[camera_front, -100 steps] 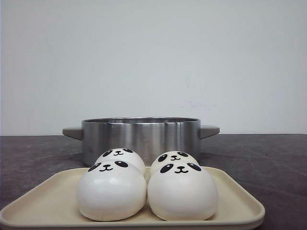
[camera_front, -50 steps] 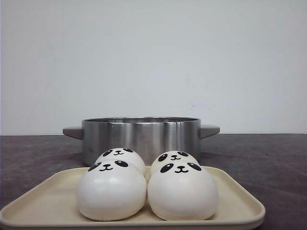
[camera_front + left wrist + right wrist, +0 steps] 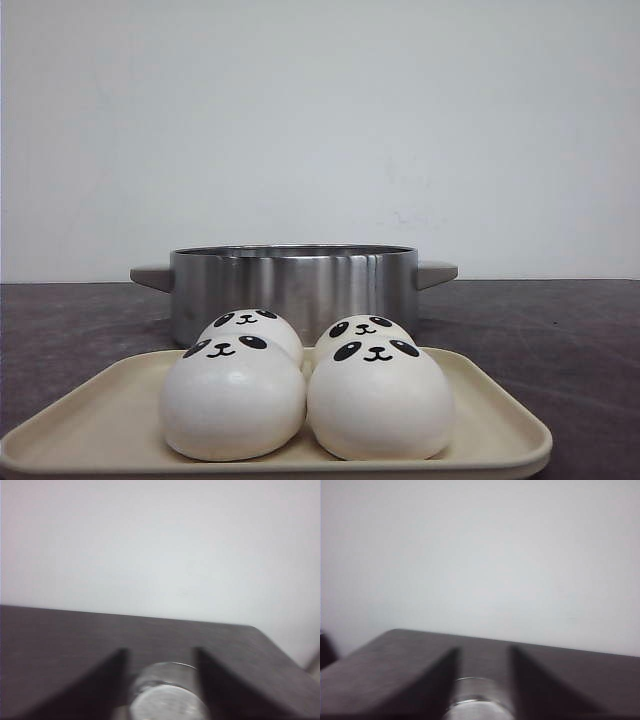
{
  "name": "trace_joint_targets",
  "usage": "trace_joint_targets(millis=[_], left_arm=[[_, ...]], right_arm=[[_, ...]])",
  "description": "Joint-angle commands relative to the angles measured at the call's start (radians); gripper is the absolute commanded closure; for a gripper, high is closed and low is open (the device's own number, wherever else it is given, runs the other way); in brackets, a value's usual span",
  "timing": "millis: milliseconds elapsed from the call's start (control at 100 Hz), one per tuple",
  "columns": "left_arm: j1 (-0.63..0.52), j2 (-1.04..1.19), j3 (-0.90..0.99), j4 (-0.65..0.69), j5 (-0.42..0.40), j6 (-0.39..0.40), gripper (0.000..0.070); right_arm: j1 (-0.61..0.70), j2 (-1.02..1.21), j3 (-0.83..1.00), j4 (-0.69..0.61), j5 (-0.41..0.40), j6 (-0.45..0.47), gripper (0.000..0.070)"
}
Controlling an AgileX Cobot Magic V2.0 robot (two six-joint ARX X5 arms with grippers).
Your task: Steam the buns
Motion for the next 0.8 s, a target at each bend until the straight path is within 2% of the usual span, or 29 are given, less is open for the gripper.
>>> trace_joint_targets(millis=[0,80,220,320,400,540,680,790], left_arm=[[-0.015,-0.004,0.011,-0.003,0.016,0.002,0.0110],[-0.043,-0.007,0.011,-0.034,0.018,0.002,0.0115],[-0.109,-0.005,0.011,-0.108,0.018,0.010,0.0115],[-0.153,0.011,0.011,-0.144,0.017,0.018,0.0115],[-0.181,0.026,0.011,-0.167,0.017,0.040,0.0115],[-0.219,0.047,0.011,-0.193,0.011,0.066,0.0115],[-0.246,0.060,0.011,-0.192,0.010,0.066,0.0115],[-0.264,0.061,0.011,-0.193,0.004,0.067,0.0115]], right_arm=[[0.000,0.036,0.024,-0.002,-0.045,0.071,0.0123],[0.002,0.071,0.033,-0.012,-0.081,0.084,0.0123],[0.048,0.171,0.053,-0.113,-0.068,0.080,0.0124],[0.143,0.275,0.064,-0.230,0.009,0.064,0.0125],[0.255,0.360,0.065,-0.307,0.113,0.061,0.0124],[0.446,0.507,0.065,-0.372,0.254,0.087,0.0124],[0.575,0.656,0.065,-0.366,0.270,0.177,0.0129],[0.621,0.776,0.065,-0.365,0.294,0.225,0.0192]])
